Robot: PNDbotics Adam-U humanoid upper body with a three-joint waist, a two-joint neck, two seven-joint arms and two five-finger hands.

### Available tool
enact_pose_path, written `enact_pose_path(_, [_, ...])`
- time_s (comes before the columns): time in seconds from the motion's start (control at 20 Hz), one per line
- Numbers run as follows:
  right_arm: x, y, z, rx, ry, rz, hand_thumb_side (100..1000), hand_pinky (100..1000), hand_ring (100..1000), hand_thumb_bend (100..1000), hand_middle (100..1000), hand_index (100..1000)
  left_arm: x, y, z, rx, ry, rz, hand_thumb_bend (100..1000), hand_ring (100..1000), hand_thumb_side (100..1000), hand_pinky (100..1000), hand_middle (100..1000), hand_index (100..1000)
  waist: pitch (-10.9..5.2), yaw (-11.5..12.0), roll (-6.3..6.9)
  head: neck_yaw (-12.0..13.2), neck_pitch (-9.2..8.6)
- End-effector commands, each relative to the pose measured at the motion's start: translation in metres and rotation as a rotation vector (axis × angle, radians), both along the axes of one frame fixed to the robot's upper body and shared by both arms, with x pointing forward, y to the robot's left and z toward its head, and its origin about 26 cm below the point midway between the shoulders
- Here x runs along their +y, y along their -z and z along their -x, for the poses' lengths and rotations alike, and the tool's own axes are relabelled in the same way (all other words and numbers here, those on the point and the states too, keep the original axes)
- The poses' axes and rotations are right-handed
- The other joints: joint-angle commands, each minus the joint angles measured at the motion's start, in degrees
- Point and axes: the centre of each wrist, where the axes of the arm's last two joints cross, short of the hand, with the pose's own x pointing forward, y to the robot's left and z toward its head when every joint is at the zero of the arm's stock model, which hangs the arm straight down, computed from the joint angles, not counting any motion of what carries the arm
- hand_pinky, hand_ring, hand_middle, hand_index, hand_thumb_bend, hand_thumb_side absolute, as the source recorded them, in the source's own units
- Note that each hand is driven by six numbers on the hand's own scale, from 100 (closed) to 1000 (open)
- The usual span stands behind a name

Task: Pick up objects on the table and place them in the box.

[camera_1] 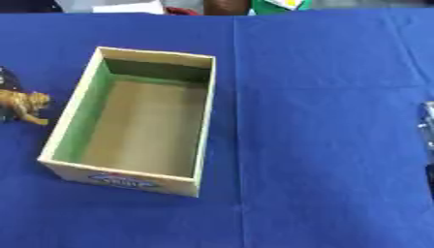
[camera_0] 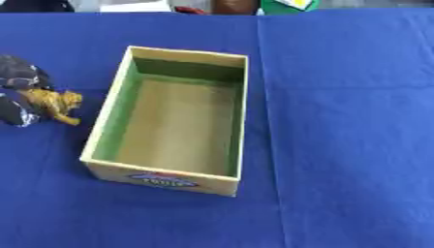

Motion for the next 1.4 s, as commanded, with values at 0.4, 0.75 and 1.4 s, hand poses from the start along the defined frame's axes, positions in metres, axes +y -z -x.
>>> enact_pose_path(0.4, [-0.002, -0.009, 0.003, -0.026, 0.002, 0.012, 1000, 804, 691, 100, 752, 841, 0.009, -0.021, 0.004, -0.044, 0.044, -0.046, 100, 723, 502, 571, 639, 728, -1.07, 0.20, 0.04, -0.06, -0.23])
enact_pose_path(0.75, [-0.002, -0.008, 0.003, -0.024, 0.003, 0.007, 1000, 805, 692, 100, 752, 842, 0.010, -0.025, 0.008, -0.107, 0.053, -0.067, 100, 663, 559, 529, 611, 704, -1.16, 0.36, 0.00, -0.13, -0.10])
enact_pose_path(1.4, [-0.003, -0.008, 0.004, -0.026, 0.005, 0.003, 1000, 804, 693, 100, 752, 843, -0.005, -0.062, 0.023, -0.417, 0.107, -0.120, 100, 501, 552, 386, 504, 635, -1.89, 0.63, 0.05, -0.20, 0.35])
